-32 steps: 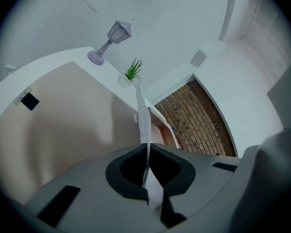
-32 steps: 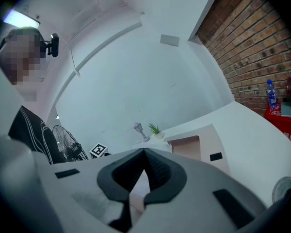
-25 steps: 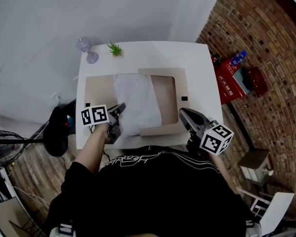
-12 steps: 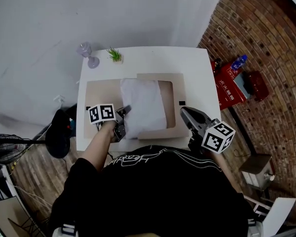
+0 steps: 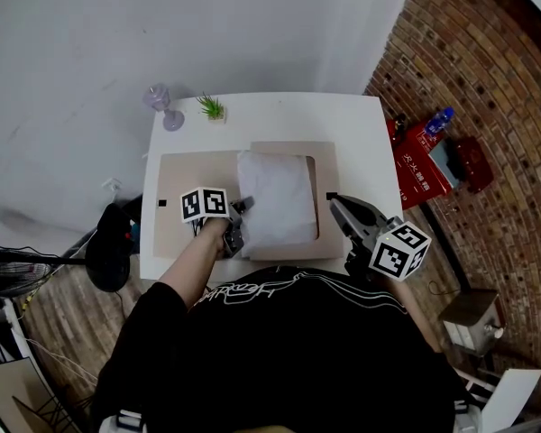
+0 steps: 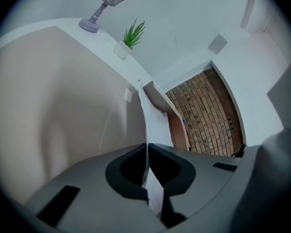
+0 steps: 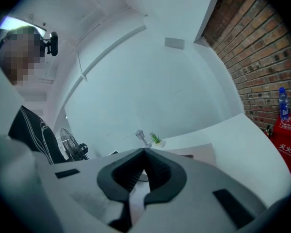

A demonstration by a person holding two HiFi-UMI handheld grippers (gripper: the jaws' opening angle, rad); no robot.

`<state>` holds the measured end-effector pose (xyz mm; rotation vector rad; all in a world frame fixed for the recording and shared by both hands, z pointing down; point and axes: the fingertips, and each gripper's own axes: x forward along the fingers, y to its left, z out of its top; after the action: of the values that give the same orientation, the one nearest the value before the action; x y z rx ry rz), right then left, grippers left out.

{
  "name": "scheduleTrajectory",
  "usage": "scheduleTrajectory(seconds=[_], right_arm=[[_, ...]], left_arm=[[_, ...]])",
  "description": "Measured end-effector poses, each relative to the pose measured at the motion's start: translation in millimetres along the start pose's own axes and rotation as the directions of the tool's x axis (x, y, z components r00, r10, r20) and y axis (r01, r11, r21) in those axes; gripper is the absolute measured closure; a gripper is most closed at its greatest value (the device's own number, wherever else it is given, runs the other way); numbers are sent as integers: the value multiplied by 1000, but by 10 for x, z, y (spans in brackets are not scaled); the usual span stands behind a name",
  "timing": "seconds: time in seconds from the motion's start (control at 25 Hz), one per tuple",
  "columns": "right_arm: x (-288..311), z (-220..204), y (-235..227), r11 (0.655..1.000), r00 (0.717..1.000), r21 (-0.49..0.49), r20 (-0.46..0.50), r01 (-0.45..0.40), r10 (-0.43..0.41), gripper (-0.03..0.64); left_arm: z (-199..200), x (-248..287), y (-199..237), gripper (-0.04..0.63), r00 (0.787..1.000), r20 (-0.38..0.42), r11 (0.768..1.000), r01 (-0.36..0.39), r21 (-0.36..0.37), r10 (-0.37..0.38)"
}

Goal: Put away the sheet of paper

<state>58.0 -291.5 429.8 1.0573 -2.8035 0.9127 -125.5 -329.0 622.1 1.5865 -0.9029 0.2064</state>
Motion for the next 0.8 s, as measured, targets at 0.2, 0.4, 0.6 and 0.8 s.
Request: scheduleTrajectory(seconds=[0.2, 0.4, 0.6, 0.8], right_arm=[[-51, 8, -70, 1000, 1000, 7, 9, 0, 0, 617], [-97, 17, -124, 1000, 1000, 16, 16, 3, -4, 617], [-137, 34, -141, 1000, 1000, 19, 23, 1, -2, 617], [-143, 56, -103, 1000, 1000, 16, 24, -11, 11, 617]], left_arm=[[-45, 172, -64, 563, 999, -38, 1000, -11, -4, 11], [-85, 328, -167, 561, 997, -67, 999, -37, 17, 38], [-109, 413, -253, 560, 997, -59, 999, -50, 16, 51], [-133, 362, -295, 390, 995, -50, 994, -86, 73, 90]])
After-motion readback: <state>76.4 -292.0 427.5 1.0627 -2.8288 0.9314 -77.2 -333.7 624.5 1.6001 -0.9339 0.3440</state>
